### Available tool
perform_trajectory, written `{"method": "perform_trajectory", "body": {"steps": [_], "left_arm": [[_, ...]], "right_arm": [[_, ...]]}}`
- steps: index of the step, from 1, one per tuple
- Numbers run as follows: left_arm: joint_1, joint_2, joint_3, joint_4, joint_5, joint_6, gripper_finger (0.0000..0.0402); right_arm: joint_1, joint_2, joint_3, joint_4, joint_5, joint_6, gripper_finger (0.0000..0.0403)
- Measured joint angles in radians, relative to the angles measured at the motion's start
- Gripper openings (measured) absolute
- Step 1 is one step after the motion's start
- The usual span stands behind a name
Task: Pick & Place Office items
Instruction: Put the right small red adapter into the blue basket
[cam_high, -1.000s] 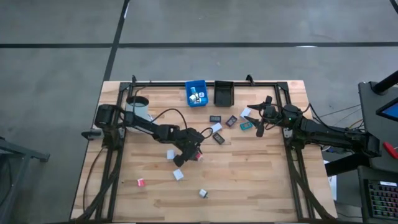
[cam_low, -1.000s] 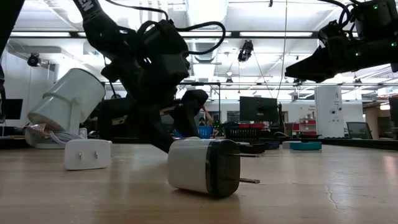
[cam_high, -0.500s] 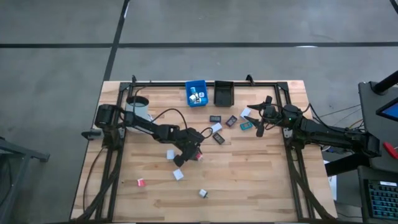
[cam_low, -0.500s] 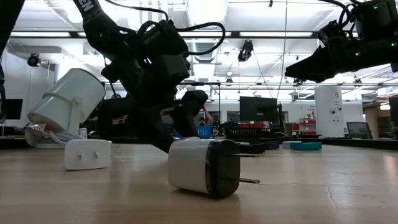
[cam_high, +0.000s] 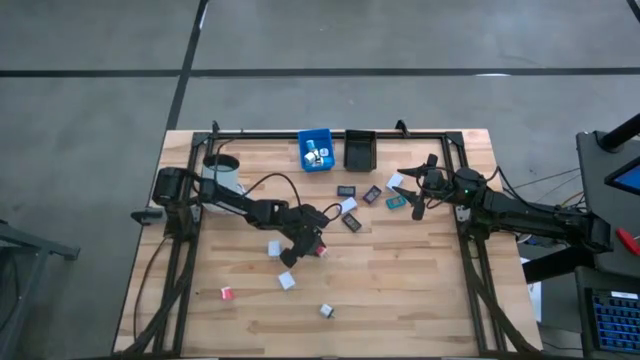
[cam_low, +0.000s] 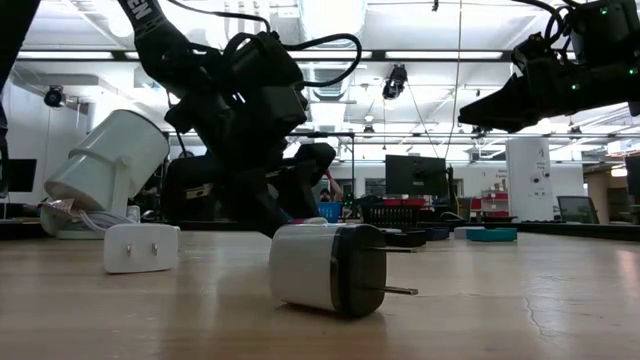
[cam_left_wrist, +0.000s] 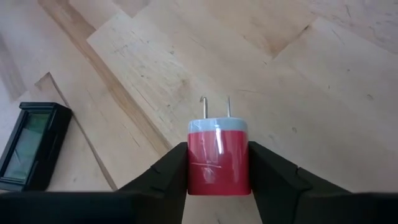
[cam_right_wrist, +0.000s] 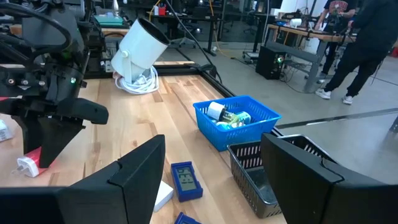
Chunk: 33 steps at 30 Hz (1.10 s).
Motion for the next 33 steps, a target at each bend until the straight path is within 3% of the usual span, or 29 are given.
{"method": "perform_trajectory", "body": {"steps": [25,33], "left_arm": [[0.011,-0.007,0.027,-0.009,-0.001,-0.063,0.0144],[0.029,-0.081,0.034,-0.005,-0.013,-0.219,0.0142]], "right_arm": [[0.0,0.0,0.0,0.0,0.0,0.0,0.0256],[0.0,0.0,0.0,0.0,0.0,0.0,0.0256]]}}
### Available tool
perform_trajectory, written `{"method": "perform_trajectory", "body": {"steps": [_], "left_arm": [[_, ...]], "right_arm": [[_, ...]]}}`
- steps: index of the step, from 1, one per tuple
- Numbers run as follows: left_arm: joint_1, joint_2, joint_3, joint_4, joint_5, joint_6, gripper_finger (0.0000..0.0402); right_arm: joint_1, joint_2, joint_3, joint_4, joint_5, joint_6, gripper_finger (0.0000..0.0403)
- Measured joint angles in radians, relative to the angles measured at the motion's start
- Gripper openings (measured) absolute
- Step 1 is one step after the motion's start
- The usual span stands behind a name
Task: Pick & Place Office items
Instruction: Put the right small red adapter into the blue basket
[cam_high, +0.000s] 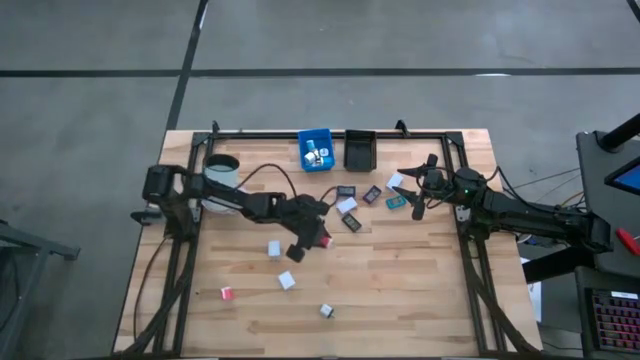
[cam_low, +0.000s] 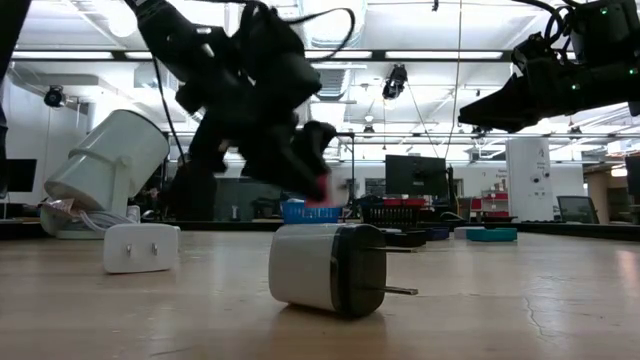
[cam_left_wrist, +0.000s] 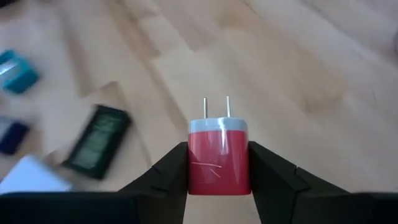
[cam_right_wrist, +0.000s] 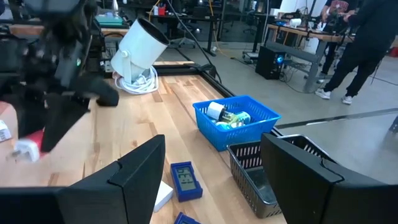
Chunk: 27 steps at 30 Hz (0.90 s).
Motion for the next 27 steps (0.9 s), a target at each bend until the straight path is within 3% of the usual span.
{"method": "perform_trajectory", "body": {"steps": [4,15,23,27], "left_arm": [[0.007,-0.074,0.0,0.001,-0.069,-0.177,0.0145],[0.016,-0.285,-0.006,-0.033,-0.439,-0.541,0.0147],[0.017,-0.337,-0.006,-0.033,-0.775,-0.703,0.0147],[0.026,-0.338,-0.006,-0.032,-0.881,-0.735,0.0149]], "right_arm": [[0.0,0.0,0.0,0.001,0.0,0.0,0.0256],[0.0,0.0,0.0,0.002,0.0,0.0,0.0256],[0.0,0.0,0.0,0.002,0.0,0.0,0.0256],[0.0,0.0,0.0,0.002,0.0,0.0,0.0256]]}}
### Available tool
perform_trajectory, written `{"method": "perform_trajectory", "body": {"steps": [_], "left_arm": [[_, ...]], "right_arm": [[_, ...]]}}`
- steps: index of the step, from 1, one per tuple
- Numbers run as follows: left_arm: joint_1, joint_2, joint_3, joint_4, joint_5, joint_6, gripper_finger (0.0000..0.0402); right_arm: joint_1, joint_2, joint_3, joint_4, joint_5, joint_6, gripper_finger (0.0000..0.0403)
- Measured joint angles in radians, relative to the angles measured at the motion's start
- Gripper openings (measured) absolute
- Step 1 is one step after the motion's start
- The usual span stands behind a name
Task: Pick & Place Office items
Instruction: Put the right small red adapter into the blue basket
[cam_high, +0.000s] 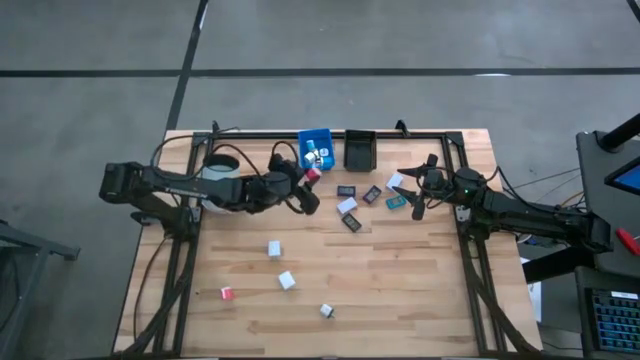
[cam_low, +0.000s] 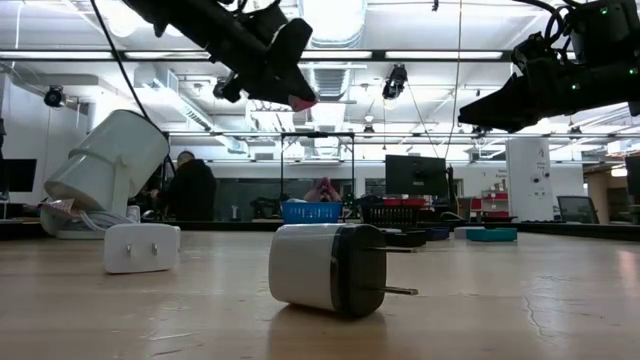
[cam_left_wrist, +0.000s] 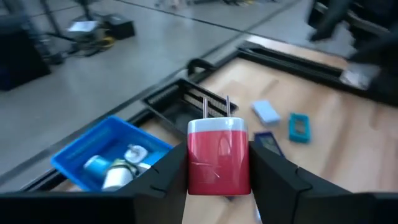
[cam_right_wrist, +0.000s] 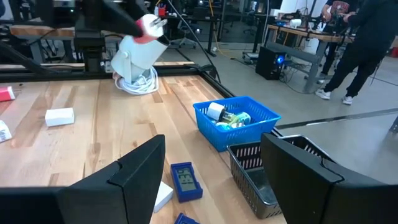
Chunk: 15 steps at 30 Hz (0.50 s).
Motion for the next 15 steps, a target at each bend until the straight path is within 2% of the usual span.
{"method": "perform_trajectory", "body": {"steps": [6,15], "left_arm": [[0.088,0.002,0.0,-0.005,-0.016,-0.105,0.0149],[0.264,0.002,0.0,-0.007,0.125,-0.12,0.015]], "right_arm": [[0.0,0.0,0.0,0.0,0.0,0.0,0.0256],[0.0,0.0,0.0,0.0,0.0,0.0,0.0256]]}}
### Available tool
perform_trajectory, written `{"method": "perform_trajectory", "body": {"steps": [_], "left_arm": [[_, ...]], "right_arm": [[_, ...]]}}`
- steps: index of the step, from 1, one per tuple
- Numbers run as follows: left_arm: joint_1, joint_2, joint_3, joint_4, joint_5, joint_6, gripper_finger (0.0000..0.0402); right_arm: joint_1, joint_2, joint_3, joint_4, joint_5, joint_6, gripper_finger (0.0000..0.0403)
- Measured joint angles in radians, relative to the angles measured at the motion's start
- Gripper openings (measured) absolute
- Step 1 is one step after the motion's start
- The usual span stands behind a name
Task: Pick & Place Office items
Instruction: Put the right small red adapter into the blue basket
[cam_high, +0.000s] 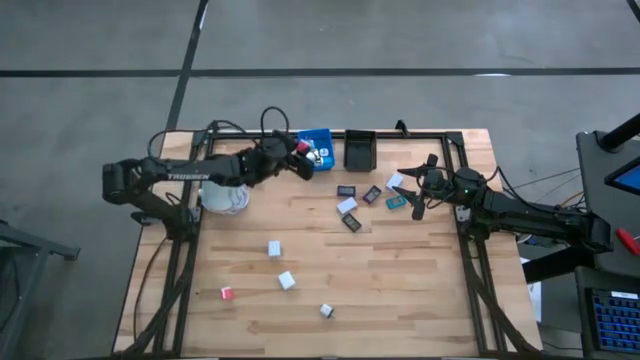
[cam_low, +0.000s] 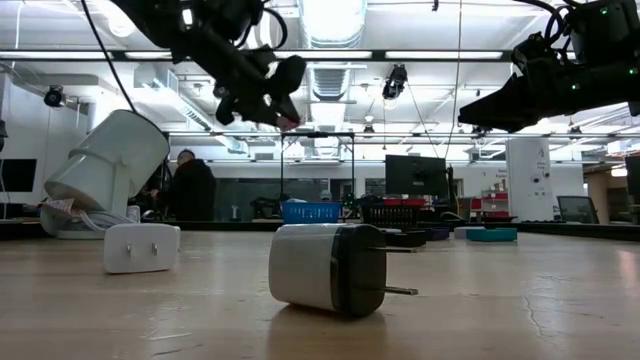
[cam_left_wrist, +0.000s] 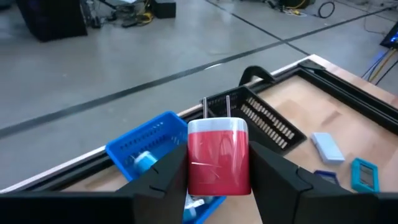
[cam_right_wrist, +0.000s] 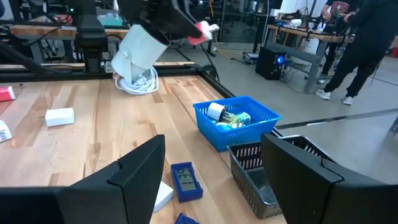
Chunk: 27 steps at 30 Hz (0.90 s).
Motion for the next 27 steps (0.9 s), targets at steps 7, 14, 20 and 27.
{"method": "perform_trajectory", "body": {"steps": [7,14,20,27], "left_arm": [[0.104,0.057,0.012,-0.004,0.135,0.0,0.0151],[0.148,0.171,0.093,-0.019,0.219,0.018,0.0153],[0.151,0.258,0.15,-0.036,0.251,0.045,0.0153],[0.152,0.344,0.169,-0.046,0.264,0.025,0.0154]], "right_arm": [[0.0,0.0,0.0,0.0,0.0,0.0,0.0256],[0.0,0.0,0.0,0.0,0.0,0.0,0.0256],[0.0,0.0,0.0,0.0,0.0,0.0,0.0256],[0.0,0.0,0.0,0.0,0.0,0.0,0.0256]]}}
